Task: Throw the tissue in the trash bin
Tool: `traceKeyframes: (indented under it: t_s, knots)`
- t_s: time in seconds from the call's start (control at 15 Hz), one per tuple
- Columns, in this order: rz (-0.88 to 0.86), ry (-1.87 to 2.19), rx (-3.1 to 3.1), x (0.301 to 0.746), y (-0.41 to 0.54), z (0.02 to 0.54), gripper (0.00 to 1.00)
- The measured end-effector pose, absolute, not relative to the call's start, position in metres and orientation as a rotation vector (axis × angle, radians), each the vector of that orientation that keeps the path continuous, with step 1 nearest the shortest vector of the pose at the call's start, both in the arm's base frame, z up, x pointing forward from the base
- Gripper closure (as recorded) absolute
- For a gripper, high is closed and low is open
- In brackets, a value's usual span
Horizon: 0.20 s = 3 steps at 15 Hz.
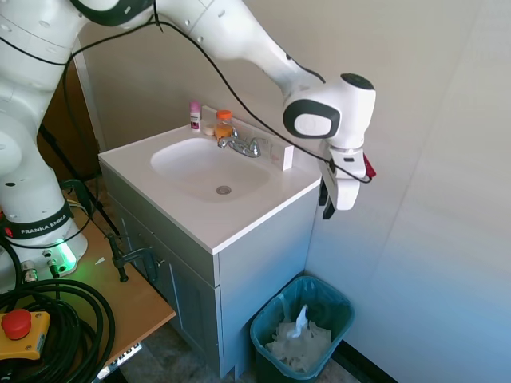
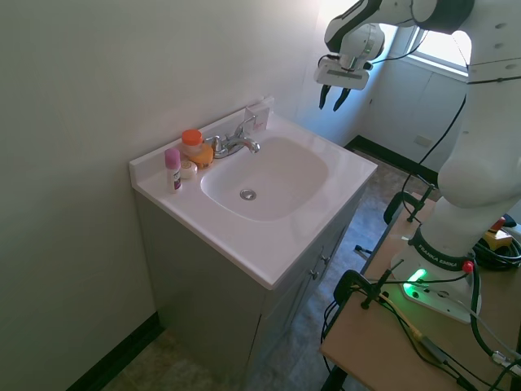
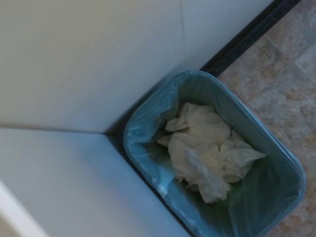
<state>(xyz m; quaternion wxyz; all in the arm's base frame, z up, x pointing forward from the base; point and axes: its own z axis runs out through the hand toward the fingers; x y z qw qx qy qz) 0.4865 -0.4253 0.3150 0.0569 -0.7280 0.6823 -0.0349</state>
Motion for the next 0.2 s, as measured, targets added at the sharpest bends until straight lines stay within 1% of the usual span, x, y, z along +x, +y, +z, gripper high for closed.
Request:
traceKeyframes:
  t_s: [0.2]
  knots:
    - [-0.177,1.955,-2.274,0.463,-0.385,0.365,0.0]
